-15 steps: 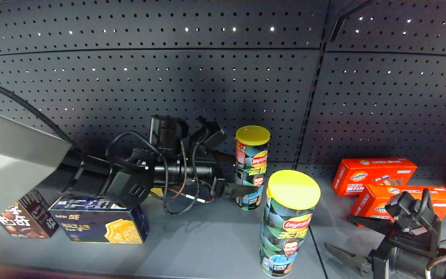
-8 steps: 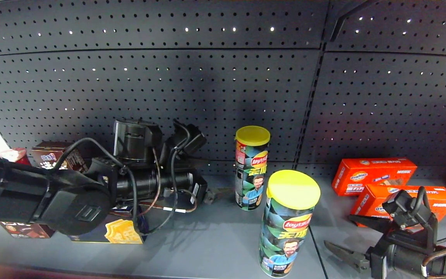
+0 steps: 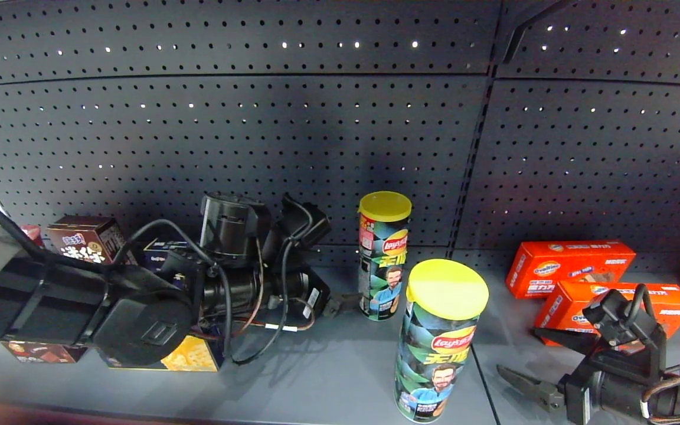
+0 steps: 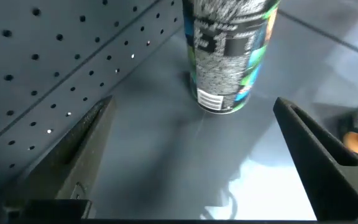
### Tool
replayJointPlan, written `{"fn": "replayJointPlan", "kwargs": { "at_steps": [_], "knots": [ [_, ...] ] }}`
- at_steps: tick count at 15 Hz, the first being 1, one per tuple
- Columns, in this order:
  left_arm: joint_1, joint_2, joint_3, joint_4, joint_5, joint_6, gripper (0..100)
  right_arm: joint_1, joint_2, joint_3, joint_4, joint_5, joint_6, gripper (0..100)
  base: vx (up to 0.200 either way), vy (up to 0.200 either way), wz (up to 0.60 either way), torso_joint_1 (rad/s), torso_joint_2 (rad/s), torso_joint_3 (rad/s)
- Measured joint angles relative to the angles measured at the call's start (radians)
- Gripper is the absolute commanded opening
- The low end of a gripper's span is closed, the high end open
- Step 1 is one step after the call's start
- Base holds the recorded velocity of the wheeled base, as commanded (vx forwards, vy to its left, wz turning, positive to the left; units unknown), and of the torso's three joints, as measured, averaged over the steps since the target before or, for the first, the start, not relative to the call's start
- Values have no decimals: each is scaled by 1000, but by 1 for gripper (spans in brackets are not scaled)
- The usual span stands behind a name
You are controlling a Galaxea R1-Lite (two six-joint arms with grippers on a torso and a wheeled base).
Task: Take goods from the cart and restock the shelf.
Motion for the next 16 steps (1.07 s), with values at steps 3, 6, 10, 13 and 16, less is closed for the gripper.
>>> {"fn": "replayJointPlan", "kwargs": {
  "at_steps": [3,6,10,13,16],
  "knots": [
    [-1,53,-37,0,40,0,100,-1,7,-2,-1,-1,-1,100,0,0,0,0,0,0],
    [1,102,-82,0,73,0,100,-3,21,-11,-1,-3,-3,100,0,0,0,0,0,0],
    [2,162,-151,0,99,1,100,-14,40,-17,-2,-1,-3,100,0,0,0,0,0,0],
    [-1,185,-170,-1,100,1,100,-16,47,-21,-2,-1,-3,100,0,0,0,0,0,0],
    [-4,174,-151,-2,109,1,100,-9,50,-28,-3,0,-4,100,0,0,0,0,0,0]
  ]
}}
